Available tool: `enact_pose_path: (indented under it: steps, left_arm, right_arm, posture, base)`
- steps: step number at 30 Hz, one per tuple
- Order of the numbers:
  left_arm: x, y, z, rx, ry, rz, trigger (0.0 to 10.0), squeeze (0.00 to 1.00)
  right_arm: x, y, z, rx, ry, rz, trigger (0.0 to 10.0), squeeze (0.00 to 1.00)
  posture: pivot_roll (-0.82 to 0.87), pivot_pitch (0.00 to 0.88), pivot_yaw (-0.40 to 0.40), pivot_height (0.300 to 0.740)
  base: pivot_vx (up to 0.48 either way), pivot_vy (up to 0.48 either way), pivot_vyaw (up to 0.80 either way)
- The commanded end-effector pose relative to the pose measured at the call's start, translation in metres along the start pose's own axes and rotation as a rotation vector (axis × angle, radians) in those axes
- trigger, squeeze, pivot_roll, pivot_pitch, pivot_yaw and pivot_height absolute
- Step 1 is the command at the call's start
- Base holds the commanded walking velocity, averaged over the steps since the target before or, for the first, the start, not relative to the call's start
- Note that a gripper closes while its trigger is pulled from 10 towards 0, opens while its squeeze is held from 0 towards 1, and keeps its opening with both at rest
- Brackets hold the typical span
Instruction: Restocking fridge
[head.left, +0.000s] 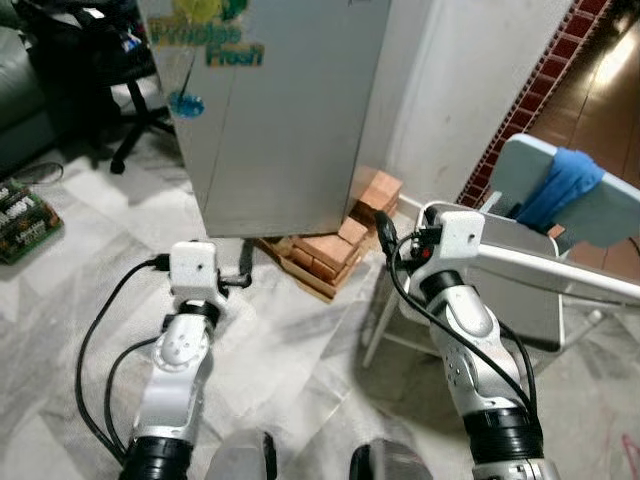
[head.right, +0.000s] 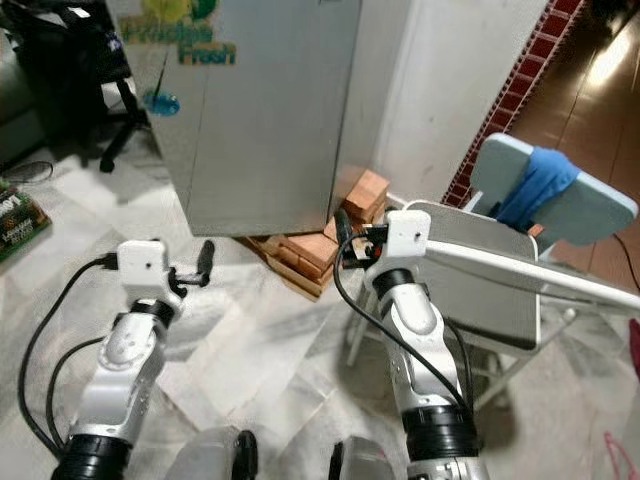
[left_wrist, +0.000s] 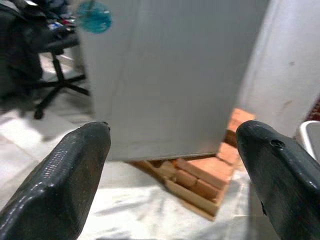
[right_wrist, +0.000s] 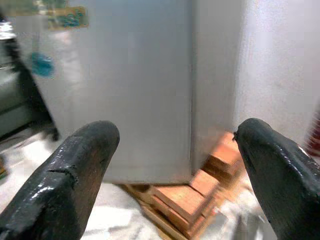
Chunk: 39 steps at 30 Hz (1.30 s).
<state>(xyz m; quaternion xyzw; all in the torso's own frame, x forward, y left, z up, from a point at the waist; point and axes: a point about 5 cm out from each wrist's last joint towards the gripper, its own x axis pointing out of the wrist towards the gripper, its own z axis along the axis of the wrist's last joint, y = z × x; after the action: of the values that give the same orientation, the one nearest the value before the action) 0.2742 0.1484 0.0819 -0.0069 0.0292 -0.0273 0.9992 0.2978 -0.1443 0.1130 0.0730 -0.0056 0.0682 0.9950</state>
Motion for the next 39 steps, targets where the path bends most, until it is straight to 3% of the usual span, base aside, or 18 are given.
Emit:
enact_pose_path:
  steps: [1, 7, 24, 31, 39]
  left_arm:
    - [0.0, -0.008, -0.002, -0.008, 0.012, -0.028, 10.0, 0.0]
    - [-0.001, -0.012, -0.001, -0.037, -0.001, -0.089, 10.0, 0.0]
    - [0.002, -0.007, 0.001, -0.01, -0.01, -0.052, 10.0, 0.0]
    - [-0.005, 0.015, 0.009, 0.054, -0.033, 0.011, 10.0, 0.0]
    - [-0.009, 0.024, 0.011, 0.047, -0.049, 0.062, 10.0, 0.0]
  right_arm:
    - [-0.005, -0.021, -0.005, 0.019, 0.023, -0.093, 10.0, 0.0]
    - [-0.008, -0.026, -0.008, -0.006, 0.025, -0.115, 10.0, 0.0]
    - [-0.005, -0.021, -0.009, 0.006, 0.018, -0.099, 10.0, 0.0]
    - [-0.009, -0.022, -0.007, -0.015, 0.01, -0.1, 10.0, 0.0]
    - [-0.017, -0.02, -0.01, -0.017, 0.013, -0.084, 10.0, 0.0]
  posture:
    - [0.03, 0.103, -0.03, 0.74]
    - [0.02, 0.099, -0.027, 0.74]
    - [0.05, 0.116, -0.038, 0.74]
    - [0.04, 0.13, -0.032, 0.74]
    - [0.05, 0.125, -0.04, 0.74]
  base:
    - [0.0, 0.48, 0.0]
    - [0.0, 0.48, -0.26]
    - [0.0, 0.48, -0.72]
    - [0.0, 0.48, -0.8]
    - [0.0, 0.48, -0.4]
